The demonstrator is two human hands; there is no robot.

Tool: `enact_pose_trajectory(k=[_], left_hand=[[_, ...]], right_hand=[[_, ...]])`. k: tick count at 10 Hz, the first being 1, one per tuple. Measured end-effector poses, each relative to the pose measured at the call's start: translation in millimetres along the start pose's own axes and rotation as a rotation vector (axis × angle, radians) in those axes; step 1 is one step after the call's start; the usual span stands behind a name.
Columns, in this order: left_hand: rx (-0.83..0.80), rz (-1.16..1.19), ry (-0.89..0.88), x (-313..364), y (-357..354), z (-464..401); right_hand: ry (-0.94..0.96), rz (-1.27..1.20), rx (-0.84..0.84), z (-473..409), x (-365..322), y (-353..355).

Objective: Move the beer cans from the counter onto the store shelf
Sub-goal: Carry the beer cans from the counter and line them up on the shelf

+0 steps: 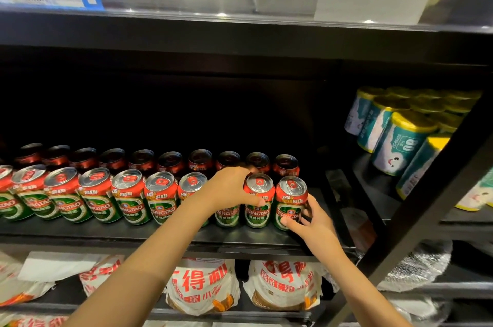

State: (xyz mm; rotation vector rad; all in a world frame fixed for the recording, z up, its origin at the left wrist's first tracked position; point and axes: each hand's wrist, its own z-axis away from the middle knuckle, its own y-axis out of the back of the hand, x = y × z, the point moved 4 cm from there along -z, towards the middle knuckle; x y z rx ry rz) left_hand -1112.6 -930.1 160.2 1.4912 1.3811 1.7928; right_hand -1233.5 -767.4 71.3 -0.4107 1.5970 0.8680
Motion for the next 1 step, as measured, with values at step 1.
enact_pose_trajectory(k=[1], left_hand=[[0.037, -0.128, -0.017, 7.0, 3.7, 5.3]], right_hand=[[0.018, 0.016, 0.005, 1.5, 0.5, -1.3]])
